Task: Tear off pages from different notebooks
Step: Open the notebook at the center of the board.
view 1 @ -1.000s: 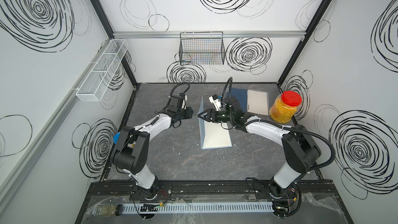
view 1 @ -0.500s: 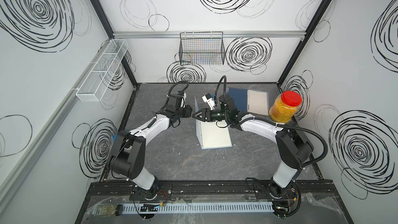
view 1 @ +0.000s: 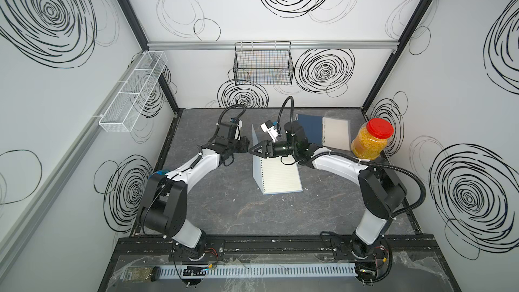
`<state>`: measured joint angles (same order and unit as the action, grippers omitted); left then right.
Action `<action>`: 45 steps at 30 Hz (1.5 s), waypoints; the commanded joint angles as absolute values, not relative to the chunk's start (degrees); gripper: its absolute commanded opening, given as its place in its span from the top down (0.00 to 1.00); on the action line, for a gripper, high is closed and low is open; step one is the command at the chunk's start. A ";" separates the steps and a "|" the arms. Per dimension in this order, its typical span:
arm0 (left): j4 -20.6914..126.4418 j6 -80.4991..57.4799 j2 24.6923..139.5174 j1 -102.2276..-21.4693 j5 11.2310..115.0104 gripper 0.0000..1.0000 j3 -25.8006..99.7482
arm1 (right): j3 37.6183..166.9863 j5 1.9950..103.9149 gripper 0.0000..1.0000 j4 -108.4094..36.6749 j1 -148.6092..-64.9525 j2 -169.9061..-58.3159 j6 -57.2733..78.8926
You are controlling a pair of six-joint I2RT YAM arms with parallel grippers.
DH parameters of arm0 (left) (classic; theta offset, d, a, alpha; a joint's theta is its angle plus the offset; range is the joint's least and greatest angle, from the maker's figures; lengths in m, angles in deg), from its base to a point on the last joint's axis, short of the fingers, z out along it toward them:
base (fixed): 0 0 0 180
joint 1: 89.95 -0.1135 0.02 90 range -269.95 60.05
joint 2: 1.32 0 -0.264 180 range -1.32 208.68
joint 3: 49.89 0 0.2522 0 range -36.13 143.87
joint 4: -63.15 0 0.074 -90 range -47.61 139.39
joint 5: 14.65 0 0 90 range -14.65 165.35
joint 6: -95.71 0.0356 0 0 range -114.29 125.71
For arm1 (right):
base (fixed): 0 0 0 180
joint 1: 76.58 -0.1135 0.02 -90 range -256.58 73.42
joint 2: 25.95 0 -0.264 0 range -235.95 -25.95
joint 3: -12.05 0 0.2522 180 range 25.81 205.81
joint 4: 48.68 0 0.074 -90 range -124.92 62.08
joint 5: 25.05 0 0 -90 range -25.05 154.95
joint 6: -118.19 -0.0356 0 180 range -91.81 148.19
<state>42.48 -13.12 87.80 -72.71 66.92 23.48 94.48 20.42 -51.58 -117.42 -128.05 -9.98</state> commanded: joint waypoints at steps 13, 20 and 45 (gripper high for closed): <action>39.30 -10.00 83.16 -74.75 74.55 0.57 29.29 | 95.66 22.75 0.32 -48.00 -116.95 -128.30 -6.05; 39.28 -8.69 80.15 -77.29 78.15 0.49 31.04 | 93.05 29.51 0.32 -40.84 -113.26 -122.96 -1.69; 42.13 -16.70 101.51 -58.77 77.08 0.39 33.88 | 81.29 49.39 0.33 -24.94 -99.12 -120.79 -2.91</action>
